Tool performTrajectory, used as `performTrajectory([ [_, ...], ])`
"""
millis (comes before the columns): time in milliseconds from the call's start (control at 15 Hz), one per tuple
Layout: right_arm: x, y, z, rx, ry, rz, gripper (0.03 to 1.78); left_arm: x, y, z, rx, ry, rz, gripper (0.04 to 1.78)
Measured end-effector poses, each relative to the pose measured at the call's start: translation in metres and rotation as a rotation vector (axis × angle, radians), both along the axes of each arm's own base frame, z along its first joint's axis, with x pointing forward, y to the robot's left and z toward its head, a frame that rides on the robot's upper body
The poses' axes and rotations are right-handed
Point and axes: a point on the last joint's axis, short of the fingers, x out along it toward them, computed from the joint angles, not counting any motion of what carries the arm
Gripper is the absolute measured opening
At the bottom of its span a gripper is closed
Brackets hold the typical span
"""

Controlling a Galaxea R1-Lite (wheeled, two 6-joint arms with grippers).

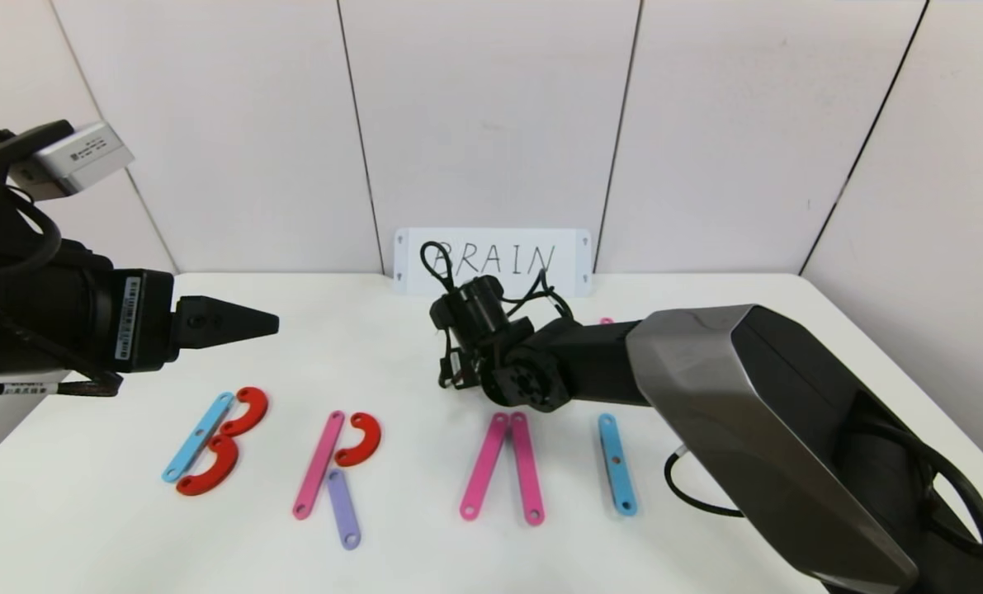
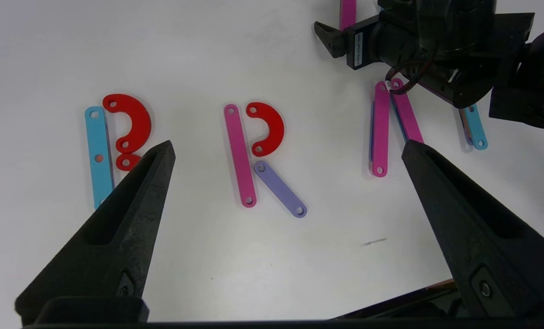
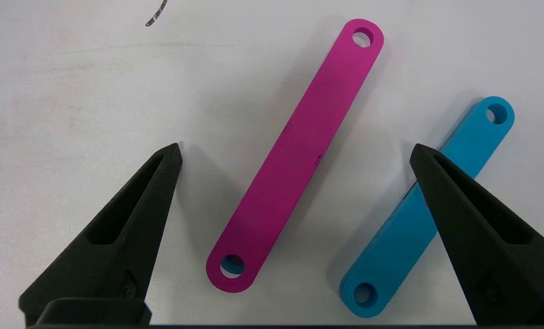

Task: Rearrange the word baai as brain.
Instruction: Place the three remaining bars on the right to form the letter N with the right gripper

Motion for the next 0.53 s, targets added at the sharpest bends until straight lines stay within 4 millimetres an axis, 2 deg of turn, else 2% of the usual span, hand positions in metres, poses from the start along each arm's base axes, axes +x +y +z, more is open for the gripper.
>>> performTrajectory([
  [533, 0.0012, 0.0005, -0.0001, 0.004, -0.004, -0.001, 1.74, -0.0001, -0.0001, -0.0013, 0.005, 0.003, -0.007, 1.74],
])
